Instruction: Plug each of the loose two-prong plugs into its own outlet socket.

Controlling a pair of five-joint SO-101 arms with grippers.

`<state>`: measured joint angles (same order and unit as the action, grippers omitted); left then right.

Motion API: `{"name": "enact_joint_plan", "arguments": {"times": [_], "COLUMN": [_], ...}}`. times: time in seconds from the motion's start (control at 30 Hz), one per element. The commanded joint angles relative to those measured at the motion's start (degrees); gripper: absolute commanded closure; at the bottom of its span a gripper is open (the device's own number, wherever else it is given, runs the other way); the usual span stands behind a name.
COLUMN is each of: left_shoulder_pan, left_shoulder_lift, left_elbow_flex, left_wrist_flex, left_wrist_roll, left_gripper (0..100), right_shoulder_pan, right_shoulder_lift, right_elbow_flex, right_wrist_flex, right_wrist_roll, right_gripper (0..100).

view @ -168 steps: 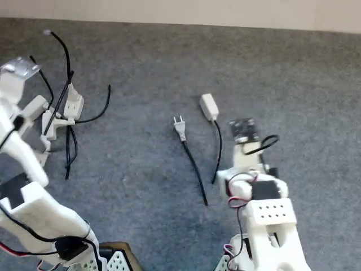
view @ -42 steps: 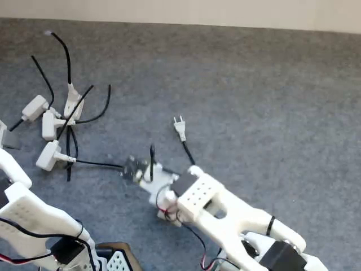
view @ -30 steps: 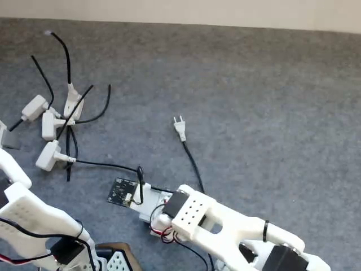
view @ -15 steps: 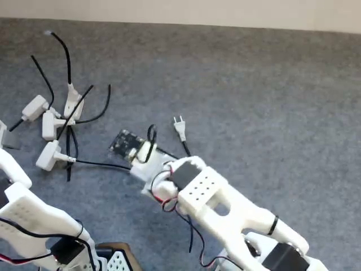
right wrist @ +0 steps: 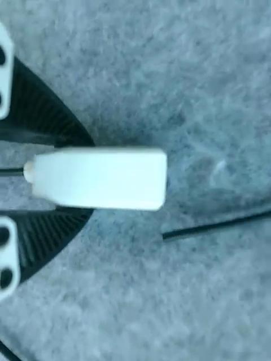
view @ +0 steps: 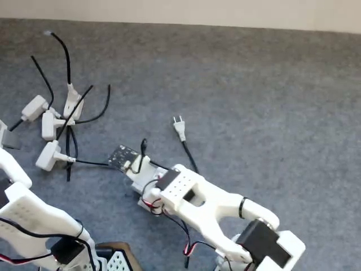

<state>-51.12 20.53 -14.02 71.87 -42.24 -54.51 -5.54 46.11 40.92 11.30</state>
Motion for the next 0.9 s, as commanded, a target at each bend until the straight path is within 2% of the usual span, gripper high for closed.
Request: {"name": "enact_joint_plan", "arguments": {"times": [0.0,0.27,0.4,0.5,0.6,0.87], "left_shoulder_pan": [0.5,0.8,0.7,0.8,0.8,0.8], "left_shoulder_lift": [-3.0,-3.0,-3.0,-3.0,-3.0,-3.0], "left_elbow_flex": [-0.8,-0.7,-0.7,-0.7,-0.7,-0.8], "left_wrist_flex": [0.3,0.3,0.4,0.4,0.4,0.2], "left_wrist_roll": [-0.3,-0.3,-0.3,-0.3,-0.3,-0.3], "left_gripper": [70,70,70,70,70,70], "right_shoulder_pan": [1.8,5.8,10.9,13.0,11.6,0.1], "right_shoulder_lift": [-1.3,-13.7,-16.0,-13.8,-9.1,-5.5], "right_elbow_flex": [-5.9,-10.7,-11.6,-10.8,-7.8,-6.8], "right_wrist_flex": [6.8,17.4,16.7,11.8,9.9,12.0], "right_wrist_roll": [-0.2,-0.2,-0.2,-0.4,-0.4,-3.6], "right_gripper": [74.1,73.2,73.2,73.2,73.2,73.2]}}
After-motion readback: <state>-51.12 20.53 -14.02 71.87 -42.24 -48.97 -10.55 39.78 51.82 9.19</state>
